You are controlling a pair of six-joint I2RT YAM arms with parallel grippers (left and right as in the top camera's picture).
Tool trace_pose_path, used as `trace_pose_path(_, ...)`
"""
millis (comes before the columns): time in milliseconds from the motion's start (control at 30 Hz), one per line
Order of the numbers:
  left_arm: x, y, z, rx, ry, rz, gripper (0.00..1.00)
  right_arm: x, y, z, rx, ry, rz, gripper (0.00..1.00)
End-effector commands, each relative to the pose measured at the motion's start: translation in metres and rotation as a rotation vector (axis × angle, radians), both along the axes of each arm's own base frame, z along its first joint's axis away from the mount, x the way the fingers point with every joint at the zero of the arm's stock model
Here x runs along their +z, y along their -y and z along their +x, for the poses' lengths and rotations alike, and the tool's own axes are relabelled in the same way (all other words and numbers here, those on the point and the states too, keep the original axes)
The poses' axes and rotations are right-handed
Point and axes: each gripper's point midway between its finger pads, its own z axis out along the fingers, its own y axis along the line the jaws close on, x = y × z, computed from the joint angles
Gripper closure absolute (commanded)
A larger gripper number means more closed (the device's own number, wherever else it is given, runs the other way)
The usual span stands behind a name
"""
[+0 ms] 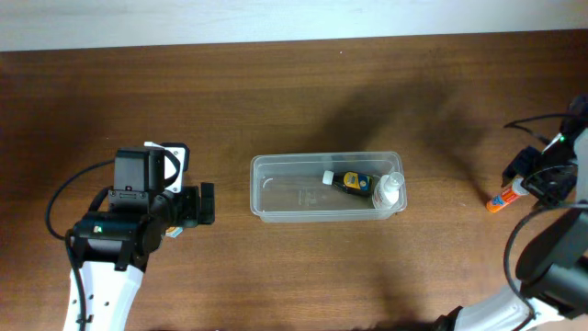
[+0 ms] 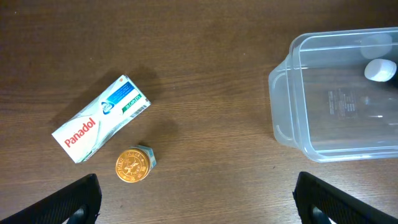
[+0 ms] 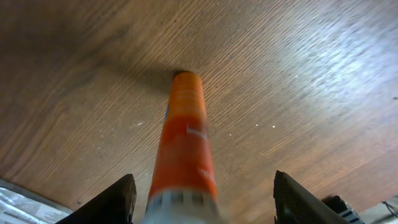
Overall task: Pack container
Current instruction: 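Grasp the orange-red bottle with the right gripper, then place the orange-red bottle upright in the container's right end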
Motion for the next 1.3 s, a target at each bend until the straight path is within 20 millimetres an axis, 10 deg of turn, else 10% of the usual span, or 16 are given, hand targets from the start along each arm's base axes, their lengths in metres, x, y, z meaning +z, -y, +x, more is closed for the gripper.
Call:
trace_pose_path(0,0.006,0.000,0.003,0.006,0.014,-0.015,0.01,-0.011,-0.001,-0.001,0.005,-0.027,0.026,0.49)
trace_pose_path(267,0.006,0.000,0.003,0.006,0.014,-0.014,0.01,-0.011,-0.002,-0.001,0.004,-0.024,0.029,0.79)
trace_pose_path(467,0.006,0.000,0.003,0.006,0.014,-0.015,0.01,-0.004,-0.009,0.005,0.032,0.014,0.052,0.83)
trace_pose_path(633,0.006,0.000,0.003,0.006,0.015,-0.014,0.01,0.040,-0.030,0.019,0.130,0.115,0.009,0.83)
trace_pose_path(967,0.006,0.000,0.003,0.006,0.014,-0.015,0.01,0.171,-0.165,0.040,0.568,0.478,-0.085,0.82)
trace_pose_path(1267,0.006,0.000,0.003,0.006,0.014,-0.015,0.00,0.148,-0.239,0.052,0.751,0.436,-0.012,0.82)
